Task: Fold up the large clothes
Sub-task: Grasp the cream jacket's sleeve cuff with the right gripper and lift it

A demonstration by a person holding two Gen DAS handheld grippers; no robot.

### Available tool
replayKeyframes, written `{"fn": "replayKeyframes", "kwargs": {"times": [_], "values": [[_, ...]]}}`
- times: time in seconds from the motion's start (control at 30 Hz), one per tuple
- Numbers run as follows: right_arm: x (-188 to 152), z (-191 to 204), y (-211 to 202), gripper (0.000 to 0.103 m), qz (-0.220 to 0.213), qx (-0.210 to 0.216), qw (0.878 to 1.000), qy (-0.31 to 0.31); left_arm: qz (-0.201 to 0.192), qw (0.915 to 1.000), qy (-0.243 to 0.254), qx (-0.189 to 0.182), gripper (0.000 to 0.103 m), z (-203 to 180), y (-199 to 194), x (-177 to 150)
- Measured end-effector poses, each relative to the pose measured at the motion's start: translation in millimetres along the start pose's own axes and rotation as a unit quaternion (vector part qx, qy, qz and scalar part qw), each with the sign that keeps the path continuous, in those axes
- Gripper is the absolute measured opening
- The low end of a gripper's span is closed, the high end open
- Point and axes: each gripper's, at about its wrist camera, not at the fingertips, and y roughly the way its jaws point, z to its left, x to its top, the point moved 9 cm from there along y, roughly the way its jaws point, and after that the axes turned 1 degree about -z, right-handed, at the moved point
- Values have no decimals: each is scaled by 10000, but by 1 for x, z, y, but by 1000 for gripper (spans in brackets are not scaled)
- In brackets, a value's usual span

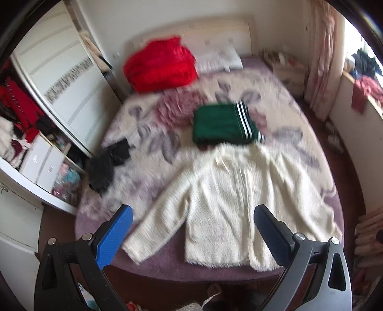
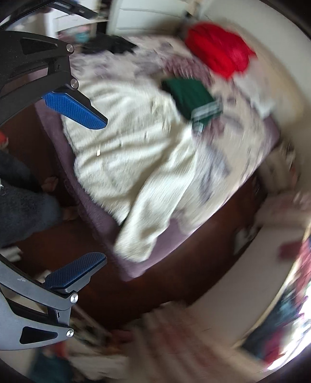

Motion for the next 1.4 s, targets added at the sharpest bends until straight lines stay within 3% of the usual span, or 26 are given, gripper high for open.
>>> {"fn": "replayKeyframes", "kwargs": {"times": [0.1,0.23,0.33,0.4,0.47,0.57,0.6,0.63,0.7,0.73,0.9,0.97,1.03,1.07,1.1,1.17,1.23,1.27,1.33,1.4], "values": [[-11,-56,87,91,498,96,9946,905,308,9995,11,11,103,-25,49,-18],[-34,-123,209,85,1116,541,9671,2221,759,9969,107,184,103,-60,109,-38],[-54,-154,286,85,1452,877,9359,3089,1141,9931,149,215,103,-89,156,-61],[-66,-175,344,85,1580,1263,9005,3849,1425,9890,299,243,103,-107,185,-79],[-72,-191,386,85,1514,1566,8700,4424,1665,9846,440,290,103,-123,207,-95],[-72,-204,434,85,1335,1761,8400,4955,1849,9804,592,327,103,-145,233,-113],[-68,-208,442,73,1136,1856,8299,5137,1859,9801,615,336,103,-150,238,-114],[-65,-211,446,66,997,1741,8317,5178,1877,9795,644,357,103,-155,244,-117],[-60,-218,445,24,807,1315,8462,5100,1894,9793,632,343,103,-163,253,-118],[-53,-219,438,16,603,1226,8548,5007,1878,9797,622,329,103,-166,257,-116],[-16,-233,384,15,-275,890,8805,4648,1801,9813,591,320,103,-174,274,-113],[-10,-236,393,16,-278,905,8938,4384,1798,9814,581,333,103,-175,281,-114],[-19,-230,417,23,177,1138,8838,4535,1848,9803,581,375,103,-174,289,-116],[-27,-226,432,29,370,1451,8663,4766,1874,9799,556,388,103,-172,293,-118],[-31,-221,445,39,418,1883,8440,5005,1880,9798,547,414,103,-171,296,-119],[-30,-216,460,42,335,2288,8124,5353,1902,9795,511,435,103,-166,301,-121],[-23,-216,466,46,116,2360,8005,5507,1900,9796,468,462,103,-162,306,-121],[-21,-219,466,46,19,2279,8022,5519,1900,9796,443,470,103,-160,308,-122],[-10,-216,464,16,-177,2020,8125,5465,1905,9798,374,481,103,-153,312,-122],[8,-205,457,13,-257,1746,8342,5225,1857,9806,343,519,103,-145,315,-120]]}}
